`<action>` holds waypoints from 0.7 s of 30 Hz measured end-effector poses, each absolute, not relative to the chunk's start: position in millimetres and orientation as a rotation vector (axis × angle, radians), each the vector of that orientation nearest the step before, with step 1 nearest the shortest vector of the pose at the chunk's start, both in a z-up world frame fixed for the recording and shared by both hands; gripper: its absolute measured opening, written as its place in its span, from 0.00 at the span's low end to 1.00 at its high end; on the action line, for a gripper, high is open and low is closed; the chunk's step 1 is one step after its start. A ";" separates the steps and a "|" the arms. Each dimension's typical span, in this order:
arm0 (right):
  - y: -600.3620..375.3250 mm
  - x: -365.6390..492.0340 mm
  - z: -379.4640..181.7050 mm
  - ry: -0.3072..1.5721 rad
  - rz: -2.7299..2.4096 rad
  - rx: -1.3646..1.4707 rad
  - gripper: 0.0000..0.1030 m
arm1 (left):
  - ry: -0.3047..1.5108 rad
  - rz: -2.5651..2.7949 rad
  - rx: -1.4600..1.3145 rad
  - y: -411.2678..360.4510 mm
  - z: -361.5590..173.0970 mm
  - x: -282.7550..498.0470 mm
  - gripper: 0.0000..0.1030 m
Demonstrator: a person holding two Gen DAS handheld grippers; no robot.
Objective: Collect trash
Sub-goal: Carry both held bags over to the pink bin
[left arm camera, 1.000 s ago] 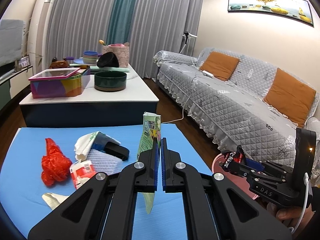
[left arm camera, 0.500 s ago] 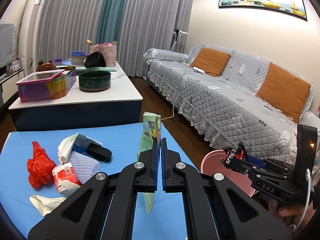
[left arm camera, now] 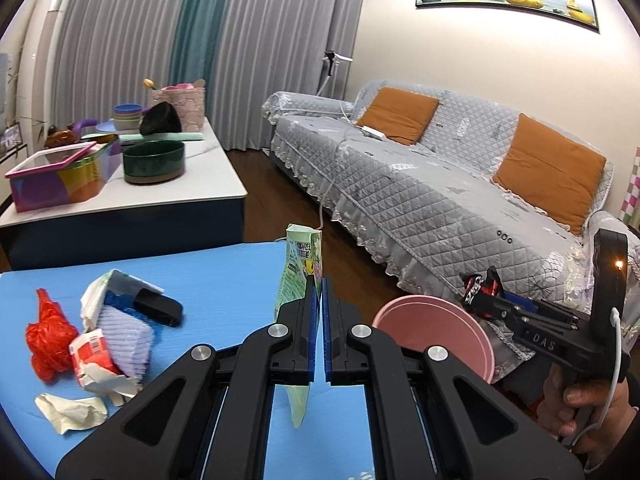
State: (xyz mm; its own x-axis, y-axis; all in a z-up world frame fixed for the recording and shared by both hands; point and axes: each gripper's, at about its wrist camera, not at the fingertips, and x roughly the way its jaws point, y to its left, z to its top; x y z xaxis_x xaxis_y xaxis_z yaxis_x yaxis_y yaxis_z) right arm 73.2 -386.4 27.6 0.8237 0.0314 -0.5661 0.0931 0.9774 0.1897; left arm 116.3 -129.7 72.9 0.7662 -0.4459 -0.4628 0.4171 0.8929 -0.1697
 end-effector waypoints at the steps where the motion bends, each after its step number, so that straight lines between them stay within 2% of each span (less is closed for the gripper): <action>1: -390.6 72.5 28.1 0.601 -0.041 0.219 0.32 | 0.518 -0.477 -0.058 -132.1 73.2 116.8 0.02; 21: -472.0 58.0 31.8 0.567 -0.184 0.298 0.32 | 0.566 -0.711 -0.037 -228.8 74.3 126.6 0.02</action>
